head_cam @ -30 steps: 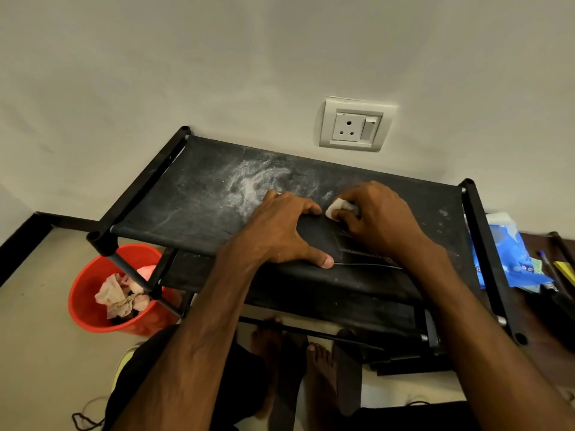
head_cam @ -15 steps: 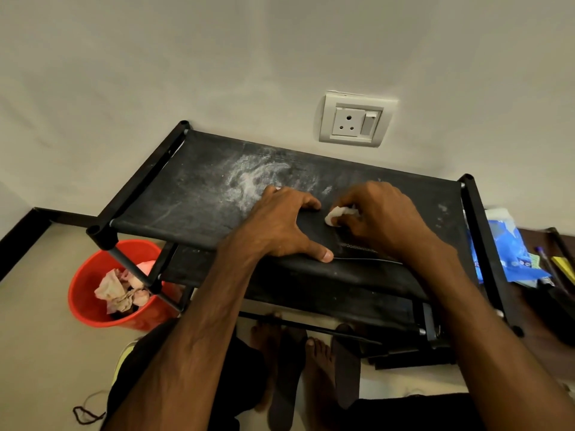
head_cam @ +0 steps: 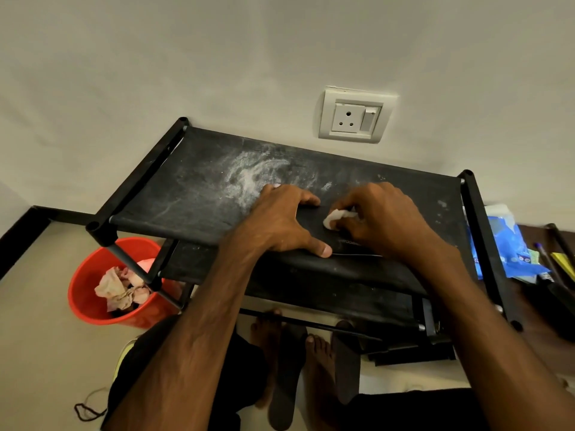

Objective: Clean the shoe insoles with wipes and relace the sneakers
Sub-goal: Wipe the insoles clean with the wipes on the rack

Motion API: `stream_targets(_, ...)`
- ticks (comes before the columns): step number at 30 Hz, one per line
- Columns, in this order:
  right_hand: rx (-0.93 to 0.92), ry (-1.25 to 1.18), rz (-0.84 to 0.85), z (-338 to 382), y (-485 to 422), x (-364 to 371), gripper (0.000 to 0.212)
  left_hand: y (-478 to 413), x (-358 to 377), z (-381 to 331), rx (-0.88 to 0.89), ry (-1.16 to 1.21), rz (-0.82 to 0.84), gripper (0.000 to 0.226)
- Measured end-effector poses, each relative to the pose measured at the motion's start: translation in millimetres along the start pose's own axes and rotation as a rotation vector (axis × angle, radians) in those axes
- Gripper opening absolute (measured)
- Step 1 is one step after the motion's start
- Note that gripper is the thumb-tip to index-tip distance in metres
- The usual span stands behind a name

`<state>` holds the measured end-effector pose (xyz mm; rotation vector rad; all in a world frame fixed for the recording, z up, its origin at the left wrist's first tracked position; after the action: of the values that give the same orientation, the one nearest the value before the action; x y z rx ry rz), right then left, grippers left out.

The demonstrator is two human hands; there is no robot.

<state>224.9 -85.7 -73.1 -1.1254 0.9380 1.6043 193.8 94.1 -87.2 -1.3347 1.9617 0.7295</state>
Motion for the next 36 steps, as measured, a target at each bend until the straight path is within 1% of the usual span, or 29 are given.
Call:
stream_targets(2,0.010,-0.049,-0.035,0,-3,2,0.021,1,0,0,-0.003,0.006,0.000,0.097)
stream_targets(5,-0.017,-0.091,-0.025,-1,-1,4,0.016,1,0,1,-0.011,0.007,-0.004,0.098)
stream_targets(7,-0.039,-0.094,0.037,-2,6,2,0.014,0,1,2,-0.012,0.001,-0.003,0.099)
stream_targets(9,-0.049,-0.087,0.147,-5,12,-1,0.015,0,1,2,-0.008,-0.005,-0.008,0.100)
stream_targets(11,-0.038,-0.054,0.177,-6,16,-3,0.016,0,1,2,-0.005,-0.016,-0.016,0.100)
stream_targets(12,-0.022,-0.043,0.151,-7,16,-3,0.016,-1,1,2,-0.004,-0.024,-0.022,0.100)
stream_targets(15,0.028,-0.032,-0.005,-4,12,2,0.019,-1,2,2,-0.005,-0.069,-0.033,0.101)
stream_targets(16,0.032,-0.035,-0.034,-3,11,3,0.021,-2,3,1,-0.009,-0.093,-0.030,0.102)
stream_targets(18,0.025,-0.049,-0.040,-2,10,6,0.019,-3,6,1,-0.026,-0.132,-0.015,0.103)
stream_targets(21,-0.001,-0.048,0.061,-3,16,3,0.014,-3,8,1,-0.037,-0.166,0.007,0.103)
stream_targets(23,-0.022,-0.036,0.151,-5,22,-2,0.014,-3,8,0,-0.029,-0.180,0.008,0.102)
stream_targets(24,-0.019,-0.023,0.169,-5,24,-4,0.015,-3,7,0,-0.028,-0.183,0.009,0.101)
stream_targets(26,0.013,-0.006,0.116,-6,24,-4,0.017,-3,8,-1,-0.036,-0.177,0.014,0.099)
stream_targets(29,0.042,-0.023,-0.049,-5,18,2,0.020,-3,8,-3,-0.048,-0.177,0.025,0.100)
stream_targets(31,0.032,-0.057,-0.079,-4,16,4,0.018,-4,8,-3,-0.052,-0.181,0.032,0.101)
stream_targets(33,0.010,-0.078,-0.019,-6,18,5,0.015,-3,9,-2,-0.056,-0.184,0.041,0.101)
stream_targets(36,-0.010,-0.124,0.161,-10,29,-2,0.012,-4,9,-1,-0.052,-0.179,0.039,0.101)
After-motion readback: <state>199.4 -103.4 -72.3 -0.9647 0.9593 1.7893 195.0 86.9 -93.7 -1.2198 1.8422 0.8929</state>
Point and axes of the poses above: each hand's wrist, its own y-axis away from the middle knuckle, its own x-axis out of the palm, z = x × y, the point moved 2 cm from there along -y, towards the middle knuckle, and after that the axes turned 12 degrees about x, right-handed, at the moved point
